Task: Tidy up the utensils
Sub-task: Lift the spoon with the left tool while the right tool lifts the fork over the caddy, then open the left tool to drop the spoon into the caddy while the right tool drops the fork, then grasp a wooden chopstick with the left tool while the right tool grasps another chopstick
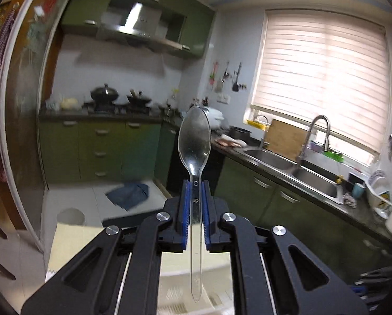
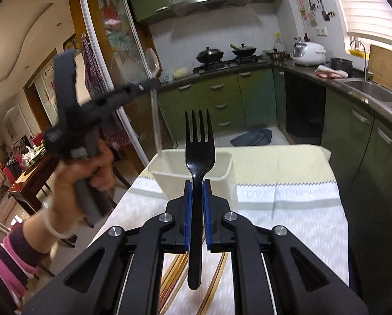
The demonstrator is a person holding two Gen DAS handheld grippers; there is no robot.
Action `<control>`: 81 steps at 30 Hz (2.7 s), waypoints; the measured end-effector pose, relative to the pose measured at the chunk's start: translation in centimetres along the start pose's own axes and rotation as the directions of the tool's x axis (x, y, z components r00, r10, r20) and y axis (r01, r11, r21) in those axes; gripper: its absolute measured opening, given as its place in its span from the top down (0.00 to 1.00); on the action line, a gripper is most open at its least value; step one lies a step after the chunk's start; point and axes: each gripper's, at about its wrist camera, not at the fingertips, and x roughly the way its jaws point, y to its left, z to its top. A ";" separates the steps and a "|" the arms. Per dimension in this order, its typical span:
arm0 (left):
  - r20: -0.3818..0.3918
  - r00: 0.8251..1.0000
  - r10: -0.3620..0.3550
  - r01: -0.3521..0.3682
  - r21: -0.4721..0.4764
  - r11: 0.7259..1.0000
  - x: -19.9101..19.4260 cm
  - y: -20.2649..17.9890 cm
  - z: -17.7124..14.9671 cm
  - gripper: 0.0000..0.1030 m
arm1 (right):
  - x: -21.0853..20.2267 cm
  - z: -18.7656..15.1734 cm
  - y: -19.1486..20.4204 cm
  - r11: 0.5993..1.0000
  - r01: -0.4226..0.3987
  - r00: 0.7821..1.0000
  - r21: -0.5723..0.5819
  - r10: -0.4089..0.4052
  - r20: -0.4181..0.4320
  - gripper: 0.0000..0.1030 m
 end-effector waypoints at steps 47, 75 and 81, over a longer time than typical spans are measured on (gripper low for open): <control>-0.585 0.792 0.176 -0.091 0.172 0.981 -5.3 3.3 -18.2 0.55 | 9.4 0.7 0.0 0.985 0.171 0.976 -0.034 -0.164 0.142 0.62; -0.835 0.537 0.116 -0.050 0.106 0.993 -2.7 5.1 -22.9 0.93 | 14.8 -12.4 -5.2 0.990 0.137 0.785 -0.016 -0.118 -0.608 0.74; -0.831 0.543 0.120 -0.036 0.119 0.992 -3.3 5.2 -23.1 0.92 | 15.1 -12.7 -4.8 0.986 0.159 0.775 -0.042 -0.151 -0.614 0.74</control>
